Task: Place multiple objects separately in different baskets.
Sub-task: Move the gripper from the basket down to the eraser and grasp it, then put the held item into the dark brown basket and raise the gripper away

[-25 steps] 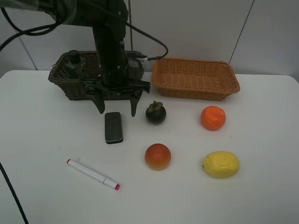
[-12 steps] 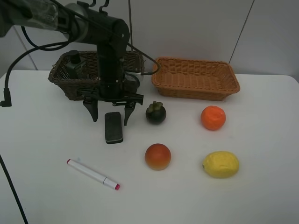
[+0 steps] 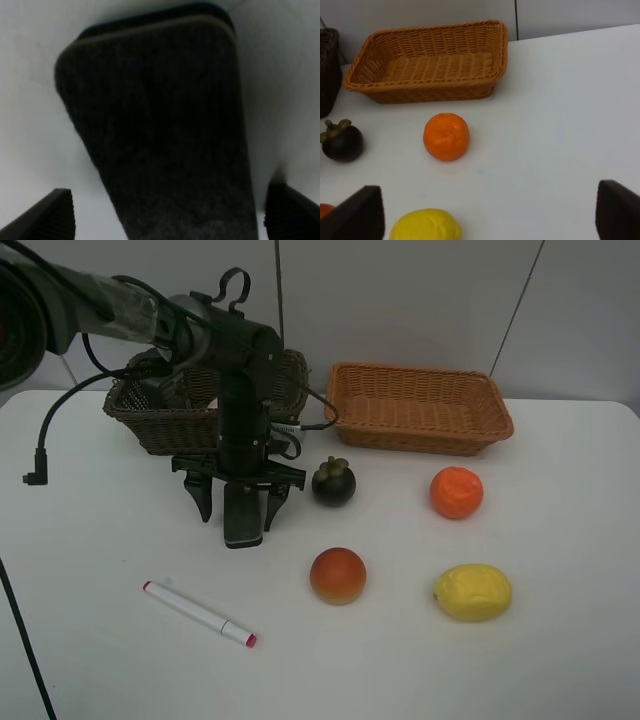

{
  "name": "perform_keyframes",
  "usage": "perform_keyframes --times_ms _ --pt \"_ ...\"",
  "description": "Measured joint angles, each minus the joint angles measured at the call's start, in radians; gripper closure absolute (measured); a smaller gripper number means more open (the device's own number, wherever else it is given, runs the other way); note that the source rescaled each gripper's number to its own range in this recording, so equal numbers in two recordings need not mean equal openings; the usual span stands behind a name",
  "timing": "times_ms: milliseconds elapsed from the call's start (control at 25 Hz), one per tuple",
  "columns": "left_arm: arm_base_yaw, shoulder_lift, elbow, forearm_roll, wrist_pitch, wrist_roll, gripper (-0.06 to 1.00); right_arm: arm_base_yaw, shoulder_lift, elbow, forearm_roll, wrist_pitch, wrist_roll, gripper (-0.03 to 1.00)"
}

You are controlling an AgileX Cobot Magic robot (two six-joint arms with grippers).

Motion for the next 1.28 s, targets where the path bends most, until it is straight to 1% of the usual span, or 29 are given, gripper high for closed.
perform_keyframes --times_ms 200,280,320,360,440,760,960,1040,1160,1280 --pt "0.0 0.01 -0.004 0.0 -0.008 0.009 -0.06 0.0 0.0 0.0 0.0 0.0 0.0 -0.02" --pt "0.0 0.015 -0.008 0.0 -0.007 0.014 -0.02 0.0 0.0 0.0 0.0 0.0 0.0 -0.02" --pt "0.0 0.017 -0.009 0.0 -0.007 0.016 0.02 0.0 0.0 0.0 0.0 0.0 0.0 -0.02" --pt "-0.001 0.019 -0.012 -0.007 -0.01 0.016 0.1 0.0 0.0 0.0 0.0 0.0 0.0 -0.02" --pt "-0.004 0.02 -0.012 -0.02 -0.021 0.017 0.35 0.0 0.0 0.0 0.0 0.0 0.0 -0.02" --pt "-0.005 0.02 -0.012 -0.018 -0.014 0.059 0.36 0.0 0.0 0.0 0.0 0.0 0.0 -0.02" --pt "-0.004 -0.009 -0.003 -0.023 0.002 0.15 0.36 0.0 0.0 0.0 0.0 0.0 0.0 -0.02" --pt "-0.002 -0.054 0.0 -0.052 0.015 0.19 0.36 0.0 0.0 0.0 0.0 0.0 0.0 -0.02" --pt "-0.002 -0.161 -0.002 -0.132 0.012 0.262 0.36 0.0 0.0 0.0 0.0 0.0 0.0 -0.02" --pt "-0.002 -0.248 -0.032 -0.183 -0.021 0.337 0.36 0.0 0.0 0.0 0.0 0.0 0.0 -0.02"
